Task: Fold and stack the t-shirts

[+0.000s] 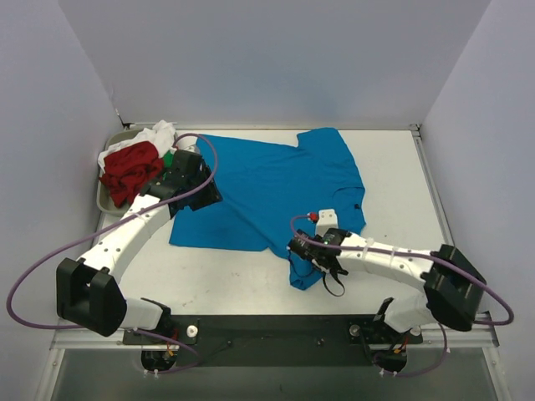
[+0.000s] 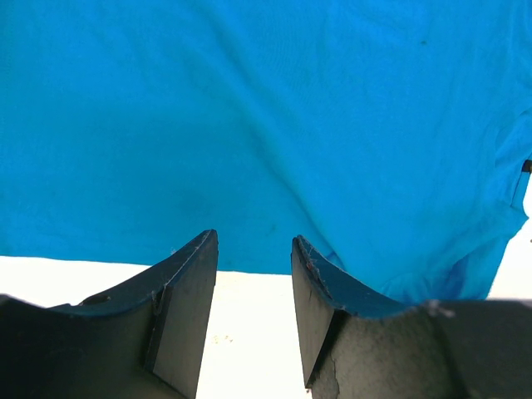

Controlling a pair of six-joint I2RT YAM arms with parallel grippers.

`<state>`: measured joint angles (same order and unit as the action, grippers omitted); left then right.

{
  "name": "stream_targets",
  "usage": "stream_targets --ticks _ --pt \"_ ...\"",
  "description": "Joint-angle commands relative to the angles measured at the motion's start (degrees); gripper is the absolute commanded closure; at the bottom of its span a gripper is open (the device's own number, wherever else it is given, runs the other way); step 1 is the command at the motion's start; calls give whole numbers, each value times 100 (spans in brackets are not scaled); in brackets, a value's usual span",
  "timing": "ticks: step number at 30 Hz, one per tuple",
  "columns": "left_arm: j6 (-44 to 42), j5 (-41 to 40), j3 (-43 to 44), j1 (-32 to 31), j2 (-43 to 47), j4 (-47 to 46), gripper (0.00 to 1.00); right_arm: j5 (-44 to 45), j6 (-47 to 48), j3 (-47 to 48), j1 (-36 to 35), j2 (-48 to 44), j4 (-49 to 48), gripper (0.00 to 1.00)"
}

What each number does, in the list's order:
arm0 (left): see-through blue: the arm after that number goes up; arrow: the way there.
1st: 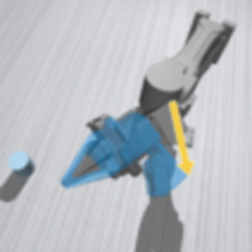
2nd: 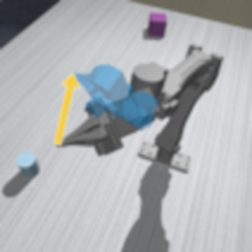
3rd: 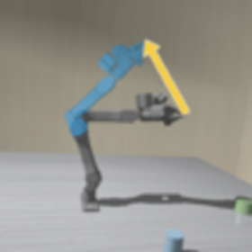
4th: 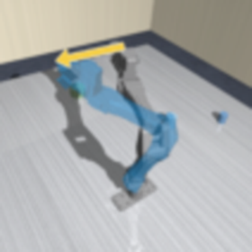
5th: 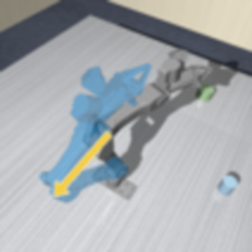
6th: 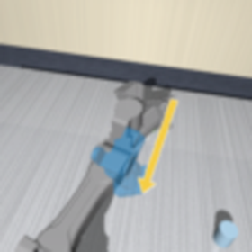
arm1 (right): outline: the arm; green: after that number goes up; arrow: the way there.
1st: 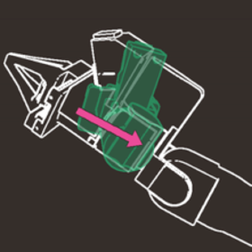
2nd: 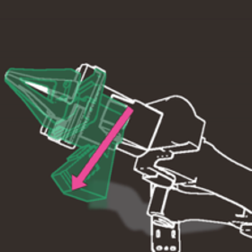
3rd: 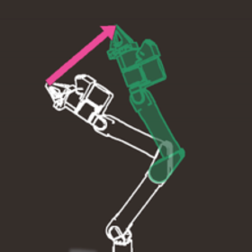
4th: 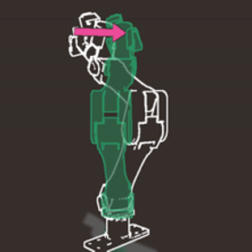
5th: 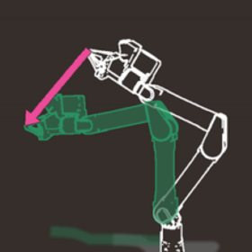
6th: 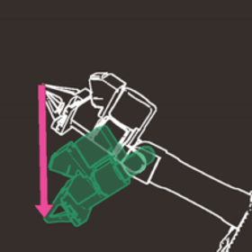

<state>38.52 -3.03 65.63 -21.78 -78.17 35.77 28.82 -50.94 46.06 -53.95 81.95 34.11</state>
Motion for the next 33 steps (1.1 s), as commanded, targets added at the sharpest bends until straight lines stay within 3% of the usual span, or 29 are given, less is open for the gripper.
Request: stream_targets --ticks 1,2,3,6,7,13,20,25,33 --pt "-38 -75 3 -28 -23 -228 49 309 -1038 -334 -624 -715 1176 83" --pt "-38 -75 3 -28 -31 -237 49 169 -1154 -422 -817 -872 1264 70" --pt "-38 -67 3 -28 -58 -246 50 98 -1303 -614 -923 -926 1291 45" --pt "-38 -75 -15 -46 -75 -263 49 10 -1954 -852 -1414 -1023 1537 25" --pt "-38 -84 -6 -63 -67 -263 49 1 -2199 -862 -1503 -1006 1598 23" --pt "-38 -93 29 -89 -119 -255 49 659 -2062 -39 -1575 -813 2030 18" --pt "-73 -172 91 -133 -119 -132 49 775 -577 1026 -854 284 1294 22" --pt "-99 -260 73 -133 -49 -61 49 309 -57 1115 -572 829 563 32" --pt "-99 -251 -6 -133 -58 -123 49 10 84 1414 -555 1481 290 49"
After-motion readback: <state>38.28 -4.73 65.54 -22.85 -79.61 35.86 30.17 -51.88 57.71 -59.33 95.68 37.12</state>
